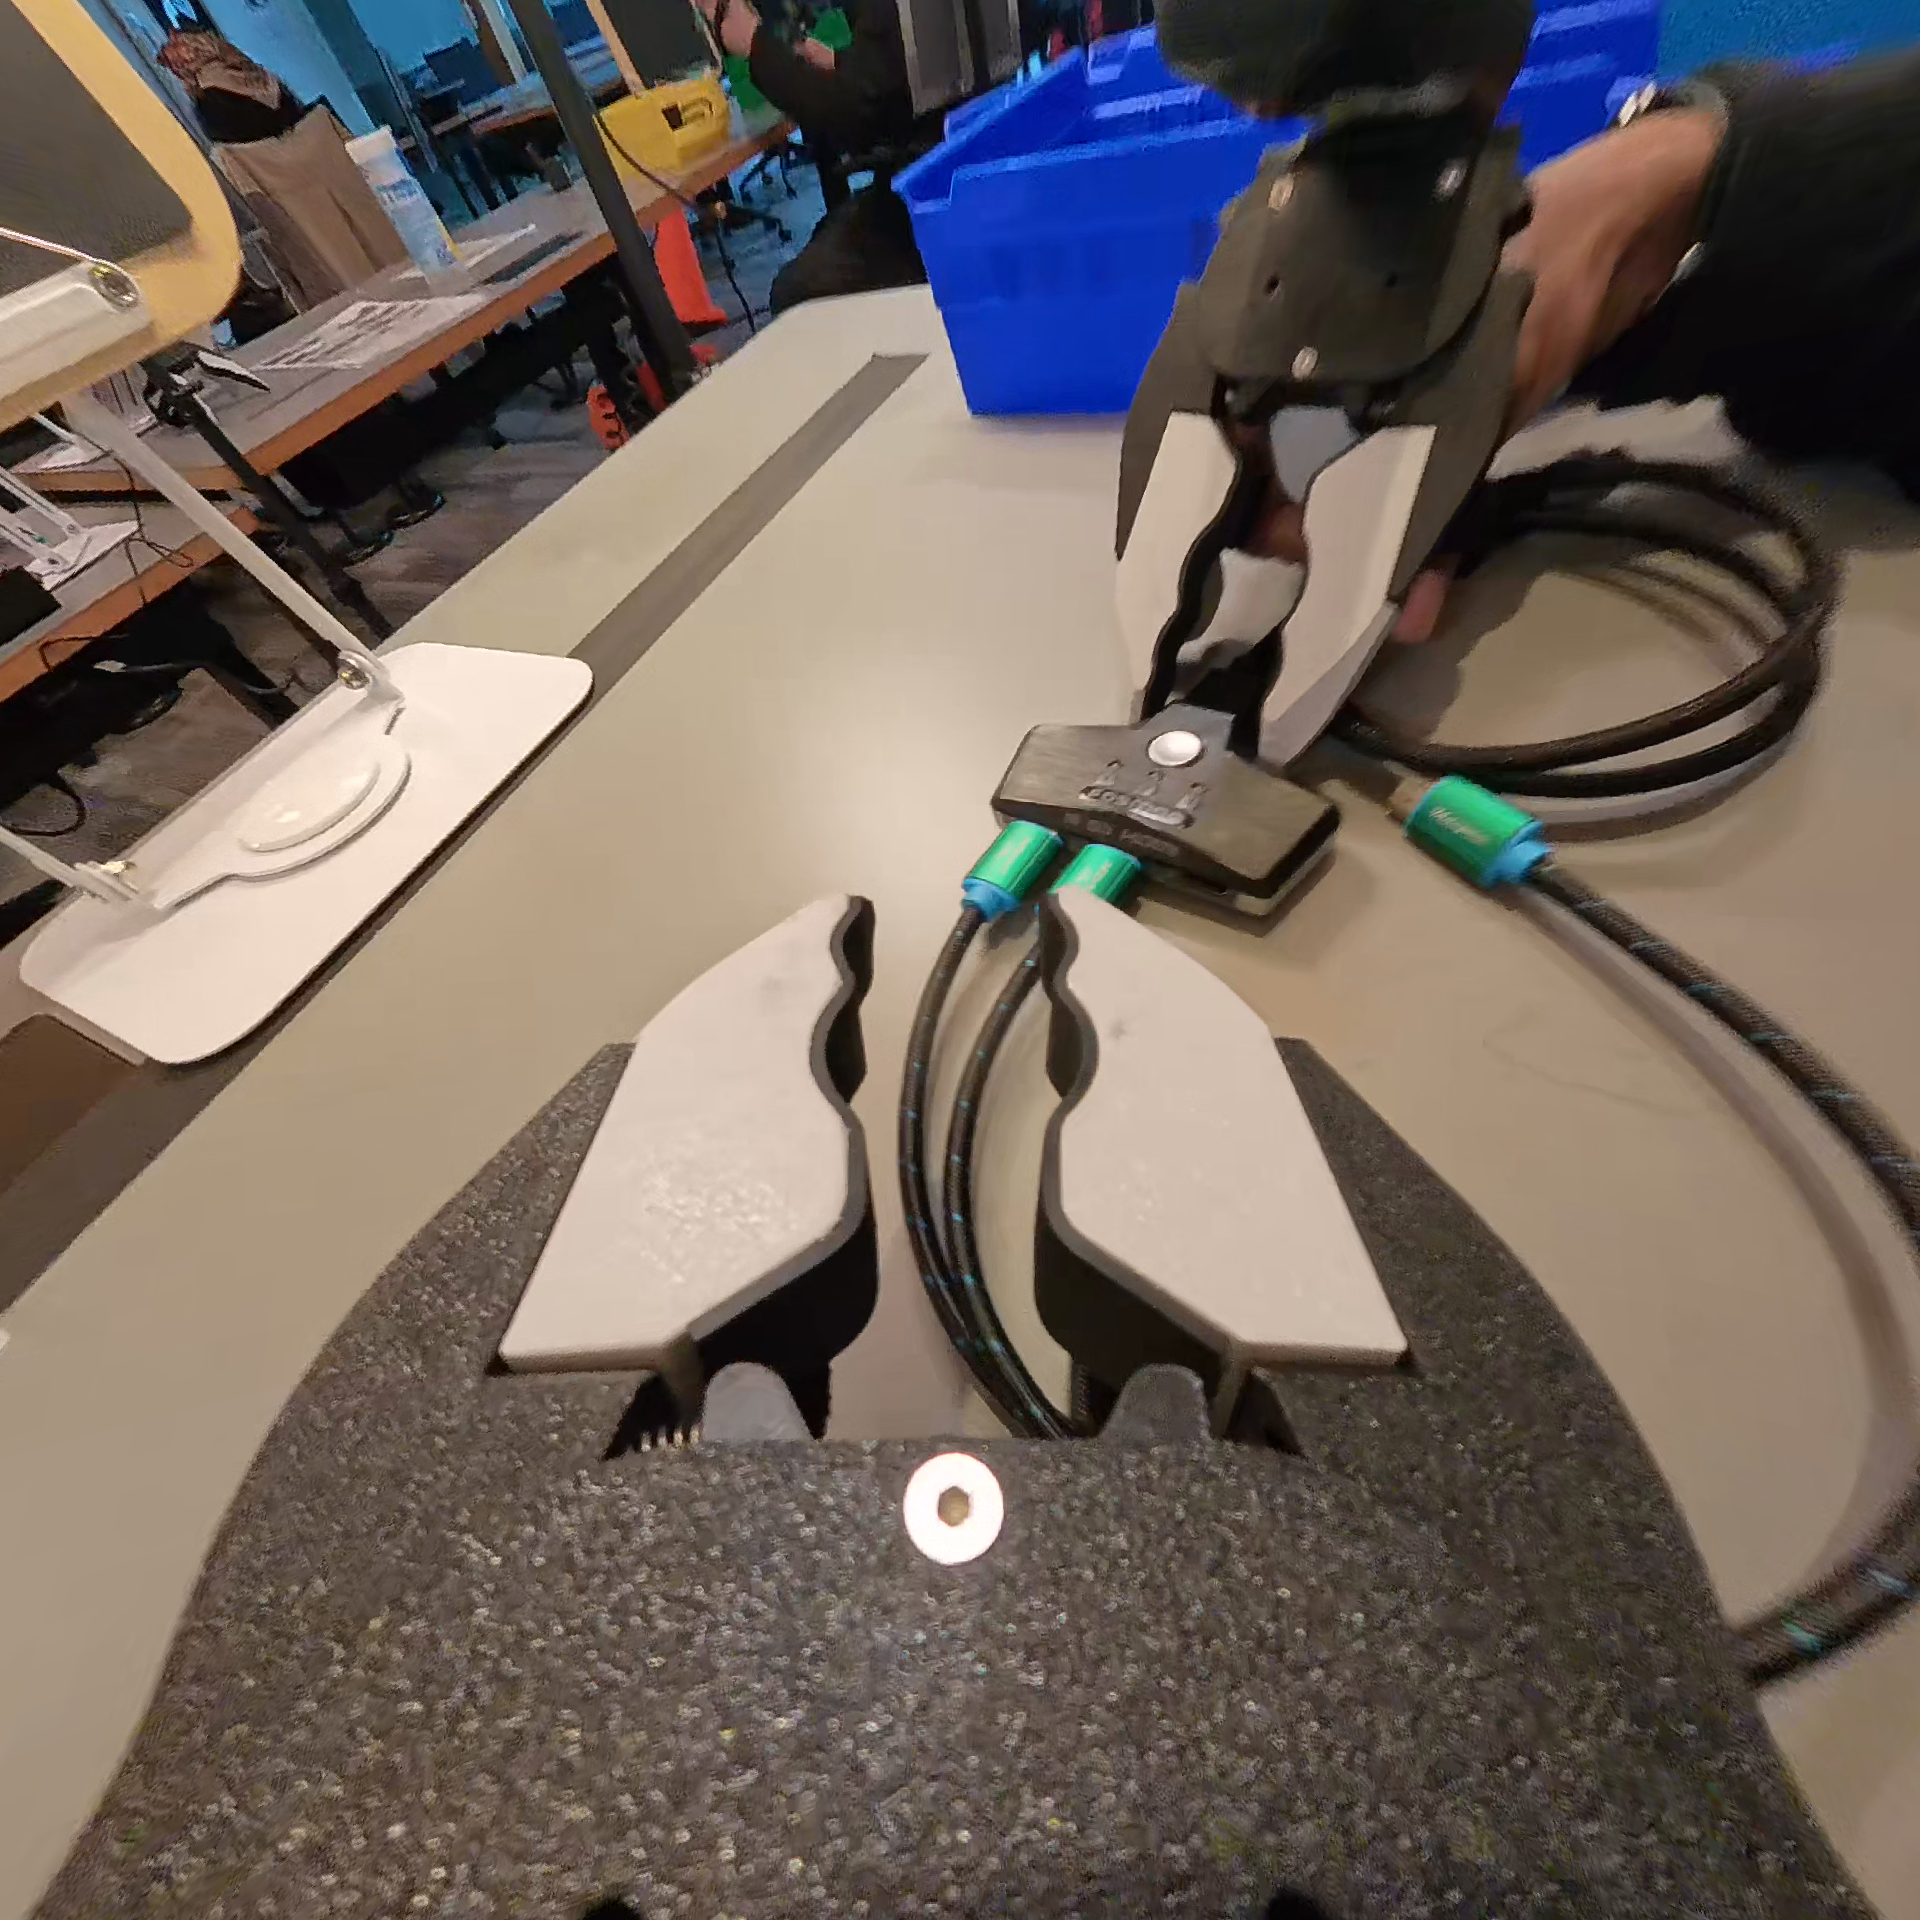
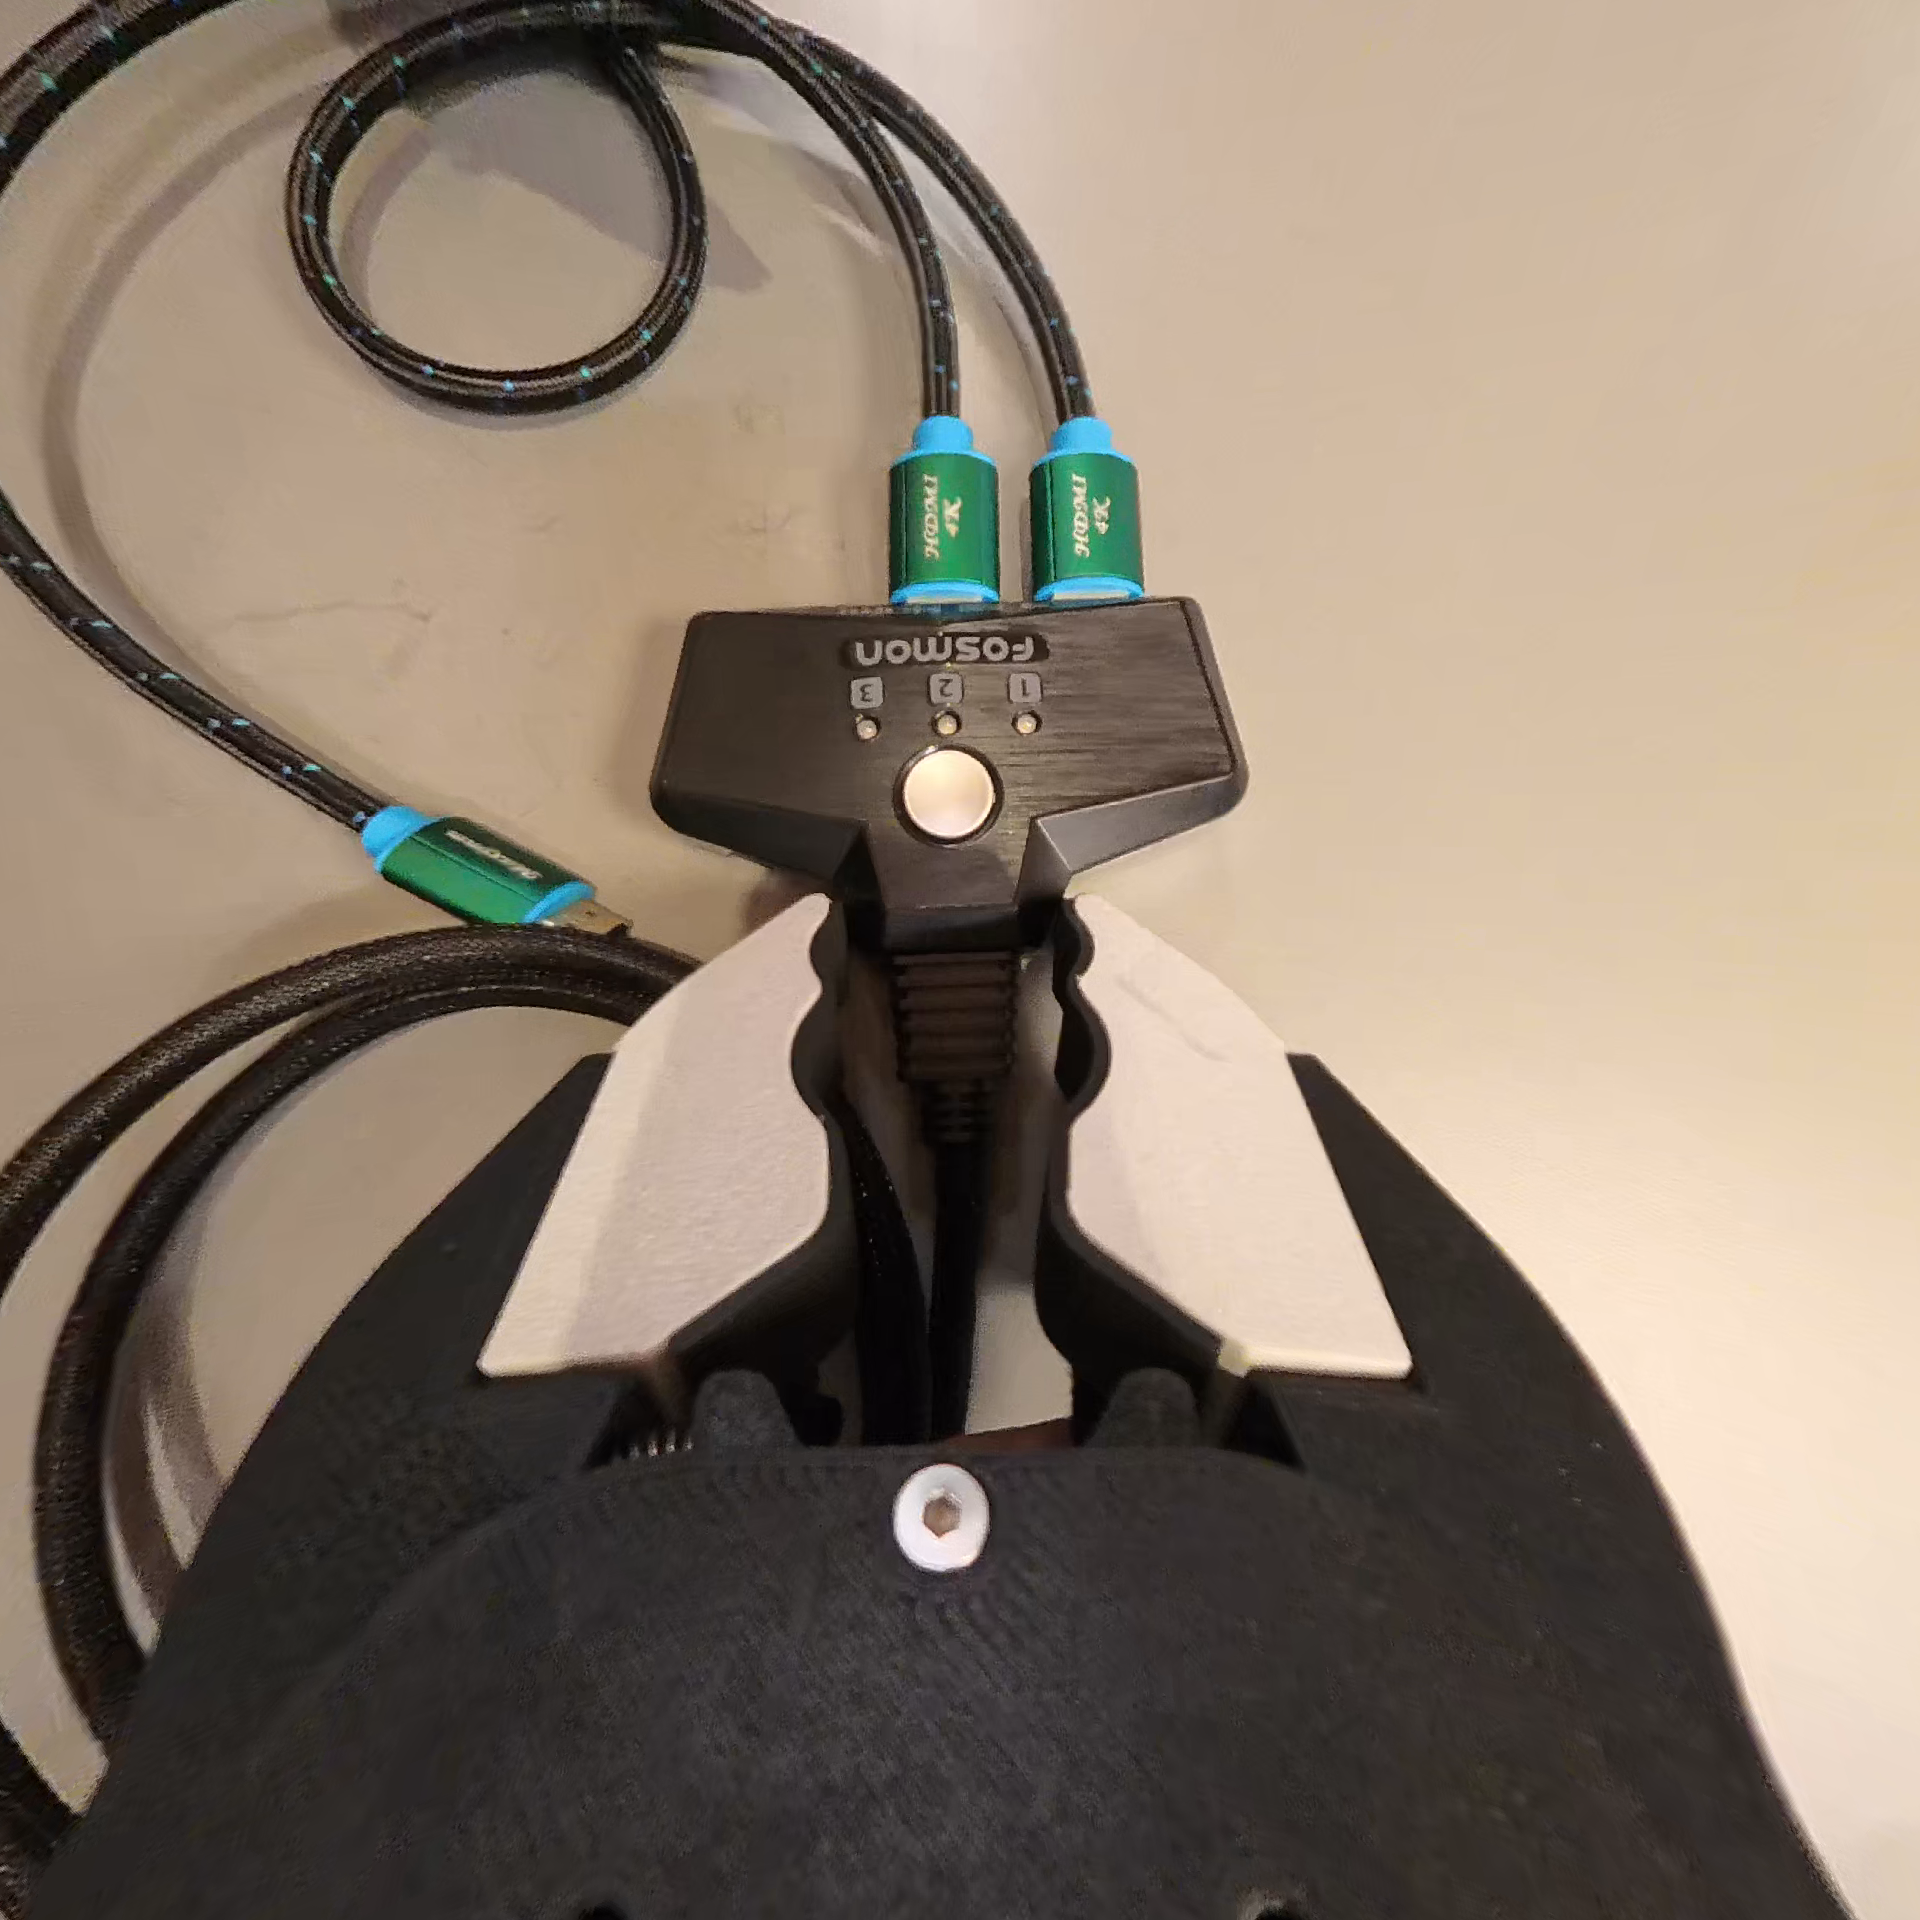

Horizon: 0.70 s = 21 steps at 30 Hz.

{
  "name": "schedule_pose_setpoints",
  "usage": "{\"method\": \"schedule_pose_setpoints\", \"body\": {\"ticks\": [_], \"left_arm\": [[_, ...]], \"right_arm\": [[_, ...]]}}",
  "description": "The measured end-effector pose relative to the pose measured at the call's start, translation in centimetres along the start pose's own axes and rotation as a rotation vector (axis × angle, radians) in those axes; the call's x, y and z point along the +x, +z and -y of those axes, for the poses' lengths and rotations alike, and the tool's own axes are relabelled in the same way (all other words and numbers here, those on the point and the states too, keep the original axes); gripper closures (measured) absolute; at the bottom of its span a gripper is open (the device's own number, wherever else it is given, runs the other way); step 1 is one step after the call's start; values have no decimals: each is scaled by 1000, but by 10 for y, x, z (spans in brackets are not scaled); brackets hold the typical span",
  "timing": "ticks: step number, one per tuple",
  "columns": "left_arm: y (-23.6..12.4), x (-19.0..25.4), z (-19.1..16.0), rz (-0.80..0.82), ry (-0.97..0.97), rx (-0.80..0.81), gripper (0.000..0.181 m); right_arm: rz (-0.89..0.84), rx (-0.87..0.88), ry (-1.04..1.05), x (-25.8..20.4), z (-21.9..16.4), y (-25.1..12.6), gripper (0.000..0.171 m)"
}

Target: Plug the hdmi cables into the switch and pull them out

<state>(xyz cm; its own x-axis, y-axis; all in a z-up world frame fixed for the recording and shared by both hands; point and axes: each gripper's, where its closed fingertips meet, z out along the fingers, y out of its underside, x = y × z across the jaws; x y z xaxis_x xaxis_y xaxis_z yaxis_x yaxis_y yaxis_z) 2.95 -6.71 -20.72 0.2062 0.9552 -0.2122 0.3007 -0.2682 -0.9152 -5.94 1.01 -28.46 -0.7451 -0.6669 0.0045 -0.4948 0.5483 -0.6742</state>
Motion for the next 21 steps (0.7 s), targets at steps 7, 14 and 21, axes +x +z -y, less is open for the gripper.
{"method": "schedule_pose_setpoints", "body": {"ticks": [7,14,21], "left_arm": [[-83,11,-4,164,-102,23,136],[-246,-28,-12,549,-236,-94,136],[-380,-98,-78,779,-451,-430,135]], "right_arm": [[-88,-49,-14,6,-1,-4,128],[-115,-72,-21,6,-1,-4,128],[-123,-83,-28,5,0,-5,130]]}}
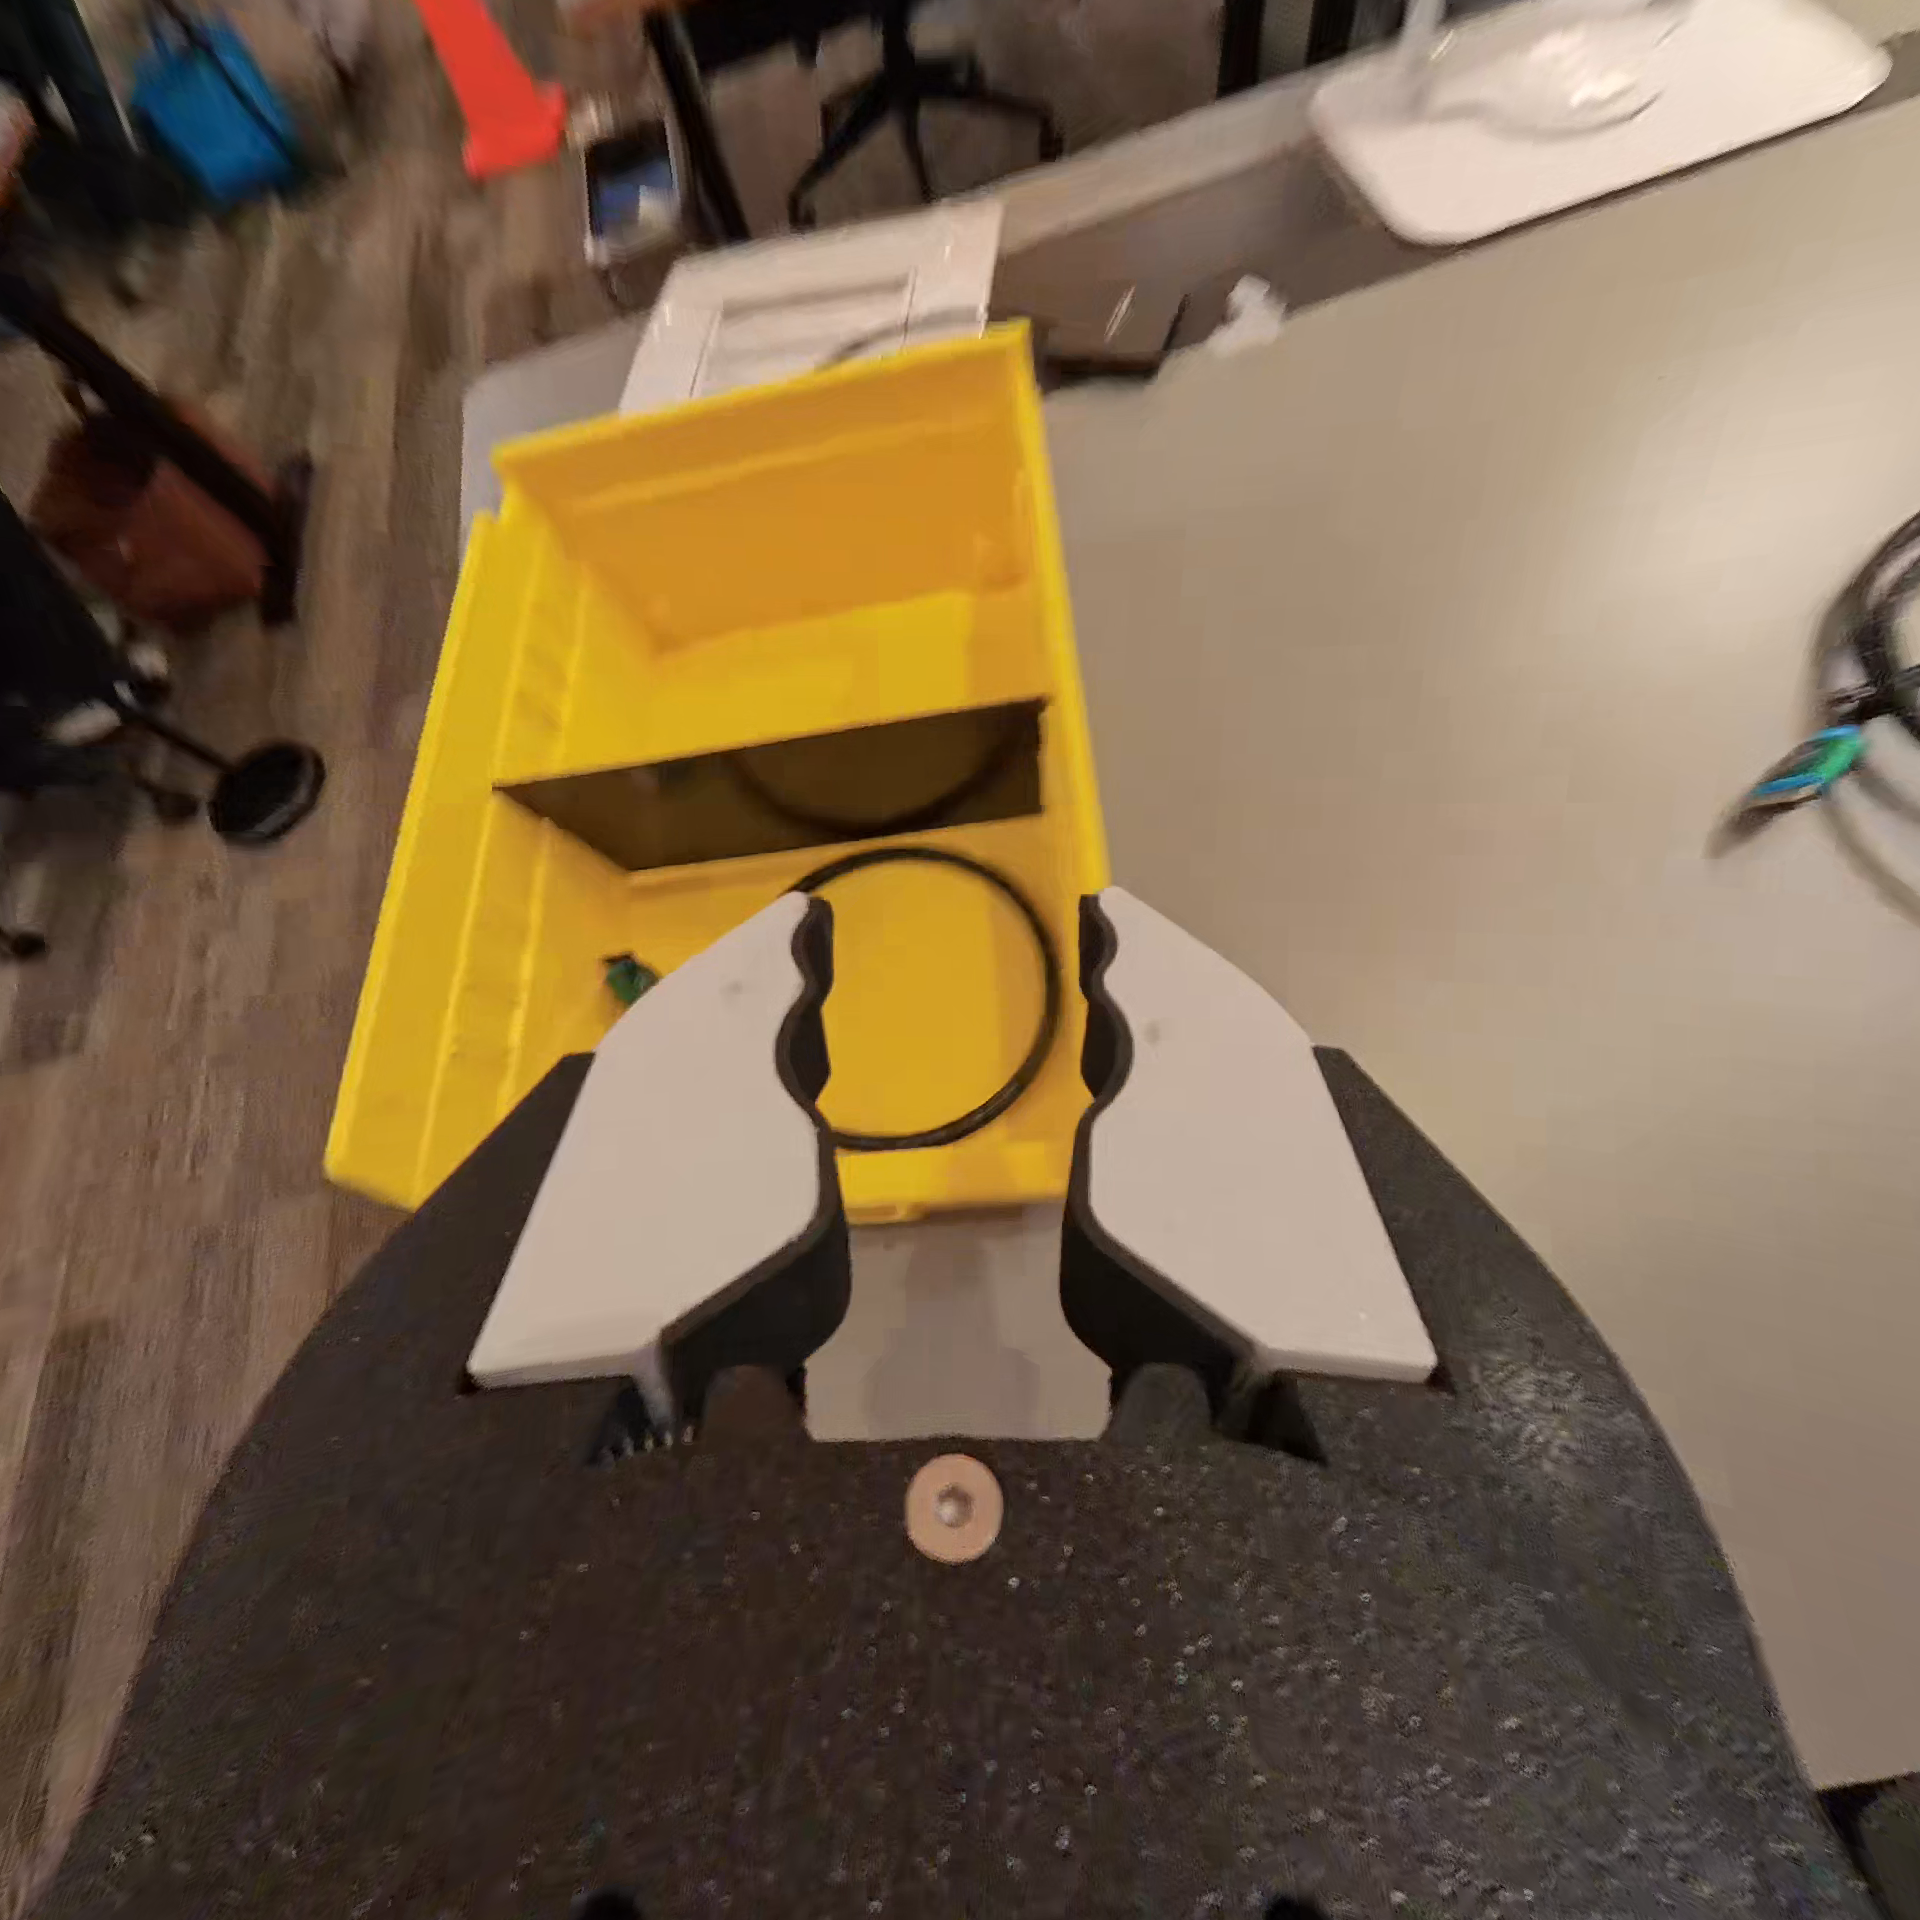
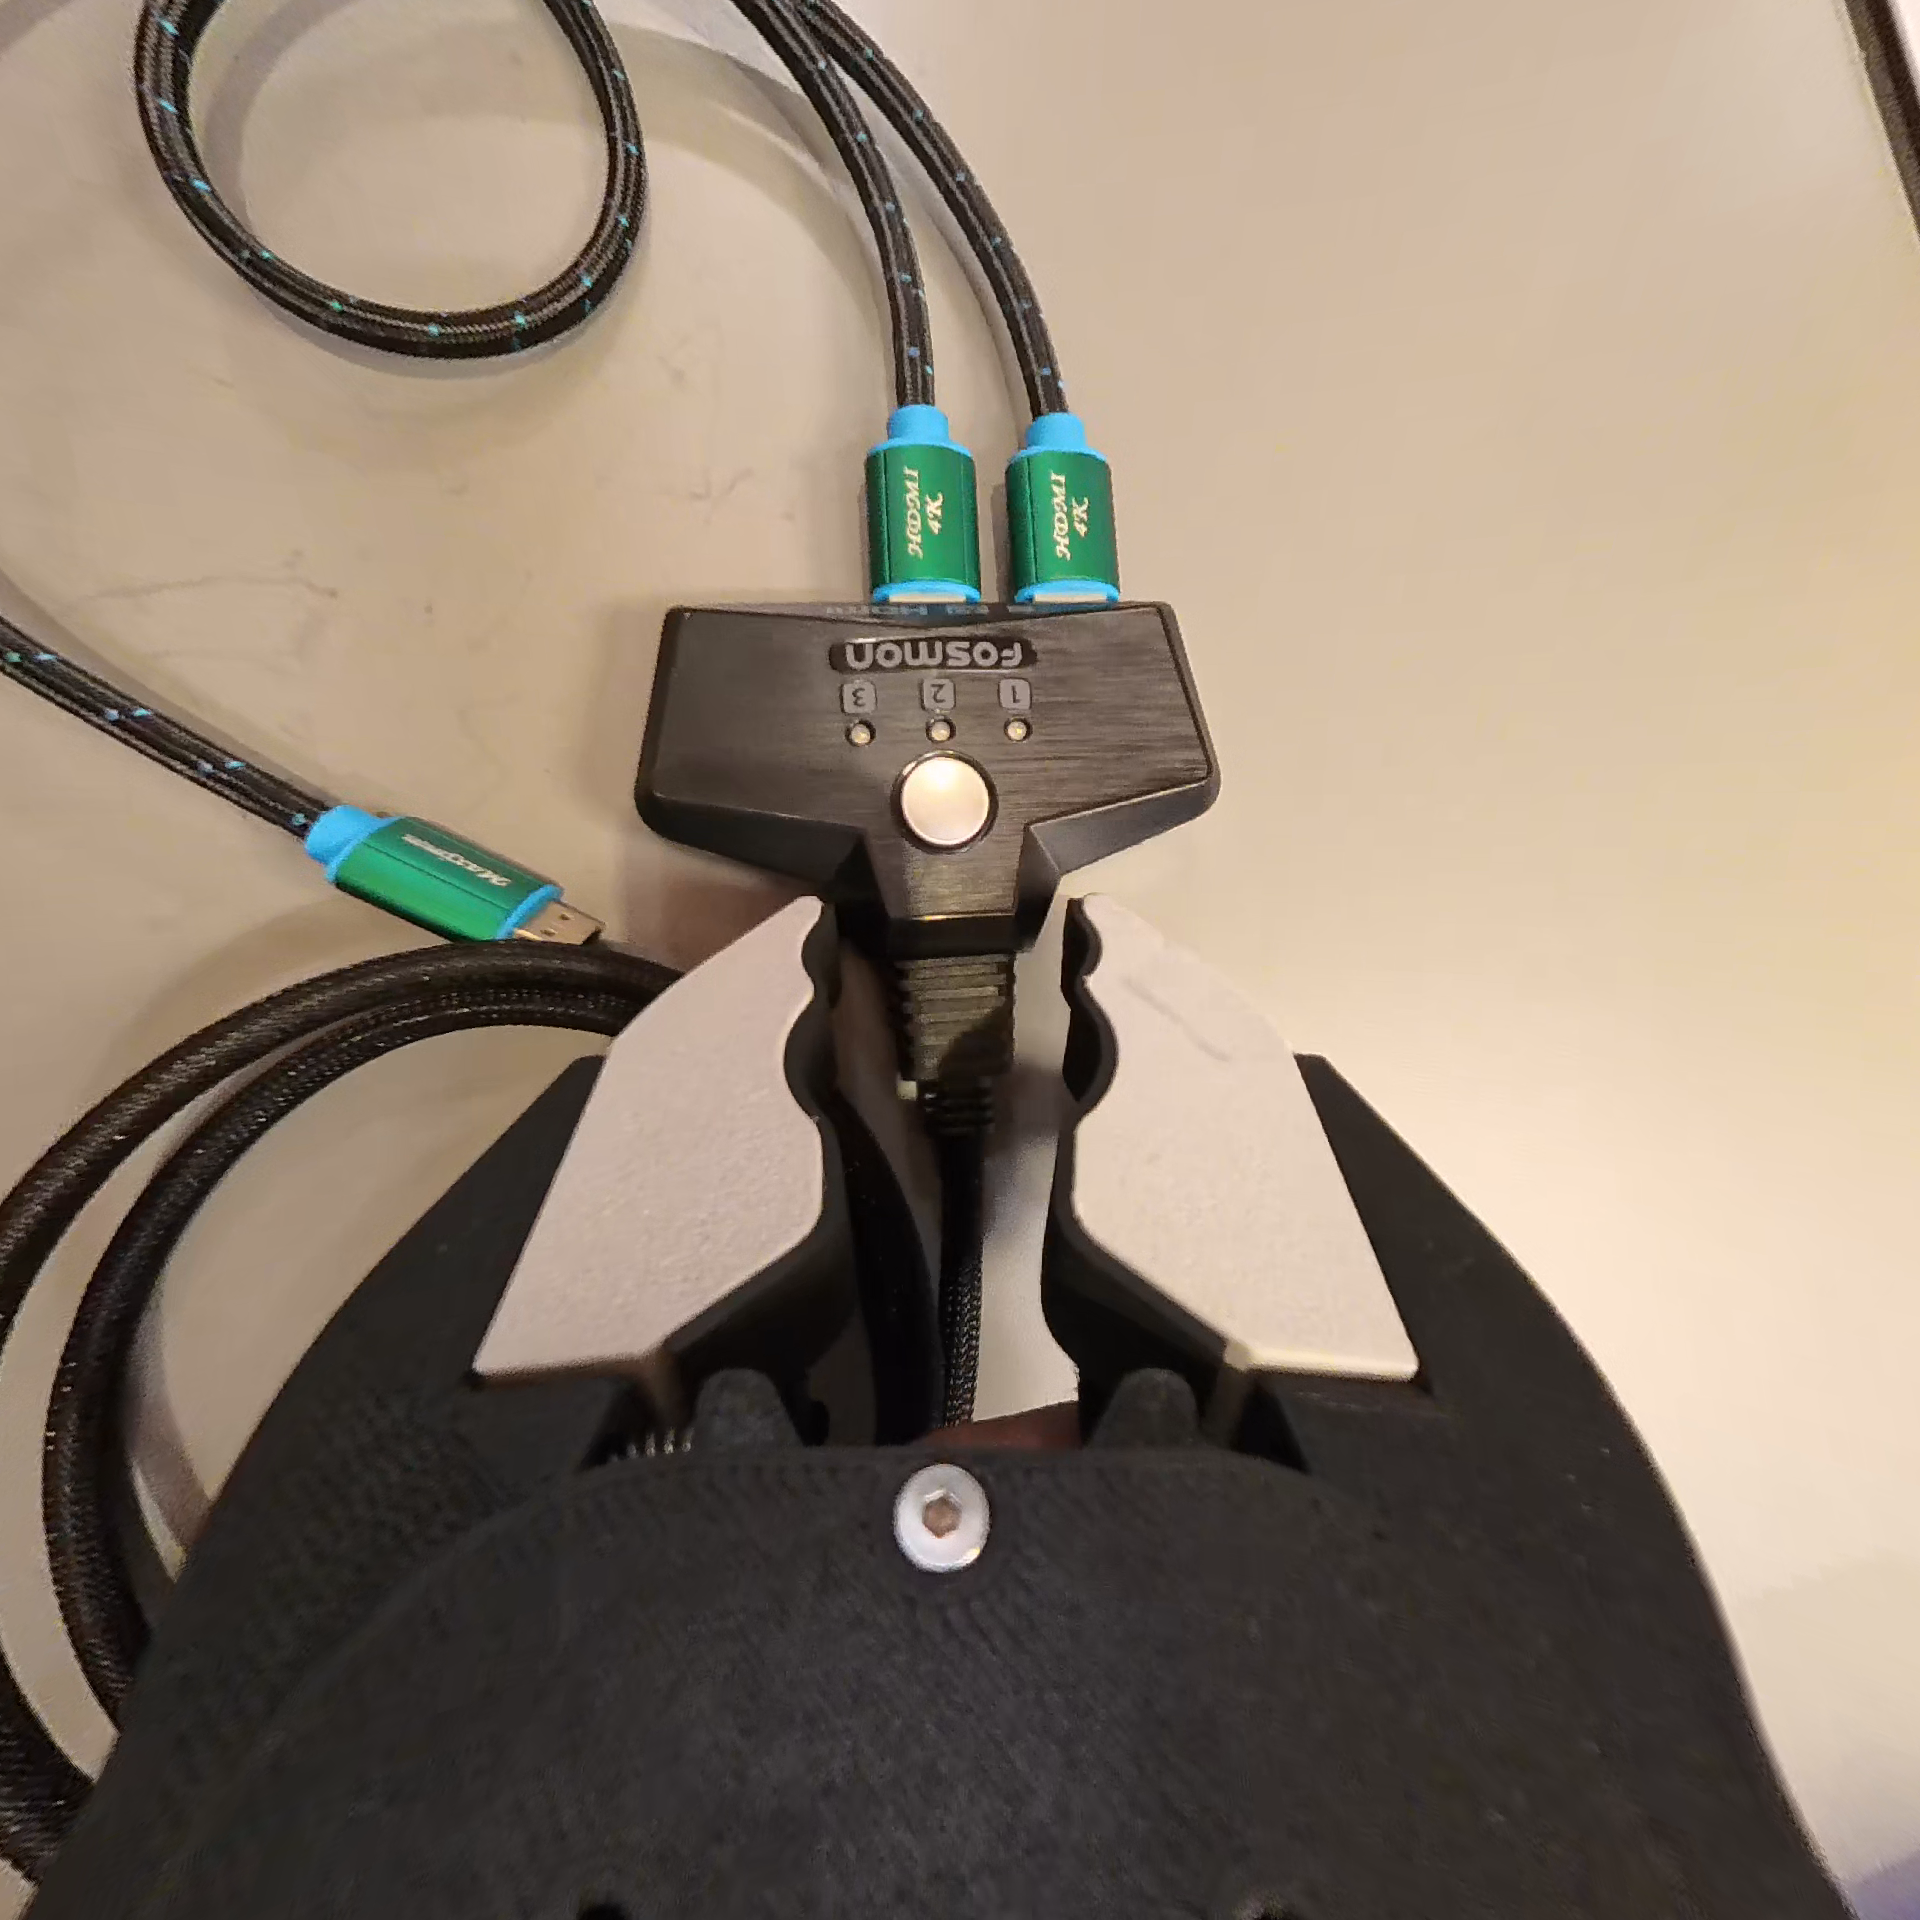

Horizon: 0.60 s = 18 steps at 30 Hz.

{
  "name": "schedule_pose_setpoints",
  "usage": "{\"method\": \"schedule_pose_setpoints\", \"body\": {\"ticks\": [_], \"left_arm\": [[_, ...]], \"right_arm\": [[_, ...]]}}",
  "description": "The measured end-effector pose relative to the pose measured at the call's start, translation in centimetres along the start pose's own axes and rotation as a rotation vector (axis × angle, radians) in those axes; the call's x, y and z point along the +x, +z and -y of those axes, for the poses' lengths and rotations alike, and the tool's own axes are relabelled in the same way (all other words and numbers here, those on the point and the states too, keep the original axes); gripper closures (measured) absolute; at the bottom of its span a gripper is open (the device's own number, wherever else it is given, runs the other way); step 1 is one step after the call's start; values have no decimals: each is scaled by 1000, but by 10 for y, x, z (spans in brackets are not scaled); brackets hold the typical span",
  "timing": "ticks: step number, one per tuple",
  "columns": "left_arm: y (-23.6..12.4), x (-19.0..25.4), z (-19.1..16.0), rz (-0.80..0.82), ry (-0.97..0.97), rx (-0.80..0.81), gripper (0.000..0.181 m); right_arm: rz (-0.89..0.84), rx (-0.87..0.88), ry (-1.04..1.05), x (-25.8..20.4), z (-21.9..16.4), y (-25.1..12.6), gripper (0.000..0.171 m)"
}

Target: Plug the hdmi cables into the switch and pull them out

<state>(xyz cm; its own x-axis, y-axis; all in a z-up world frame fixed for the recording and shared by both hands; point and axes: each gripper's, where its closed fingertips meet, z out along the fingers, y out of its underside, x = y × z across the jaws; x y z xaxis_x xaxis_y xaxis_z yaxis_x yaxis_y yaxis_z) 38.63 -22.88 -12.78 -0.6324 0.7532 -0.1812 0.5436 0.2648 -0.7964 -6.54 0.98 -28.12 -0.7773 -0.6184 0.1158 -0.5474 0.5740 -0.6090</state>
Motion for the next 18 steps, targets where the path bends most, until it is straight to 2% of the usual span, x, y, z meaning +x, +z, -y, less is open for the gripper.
{"method": "schedule_pose_setpoints", "body": {"ticks": [5,11,14,16,18], "left_arm": [[54,-52,-53,27,-106,-306,136],[100,-93,-113,170,-50,-712,137],[110,-103,-130,198,-26,-833,140],[117,-106,-133,194,-44,-834,162],[119,-105,-133,176,-64,-828,166]], "right_arm": [[-5,-1,4,0,0,-1,131],[-7,2,-3,-2,0,-1,134],[-3,3,-5,-2,-1,-2,134],[-3,2,-5,-1,-2,-2,134],[1,6,-2,0,-3,-3,134]]}}
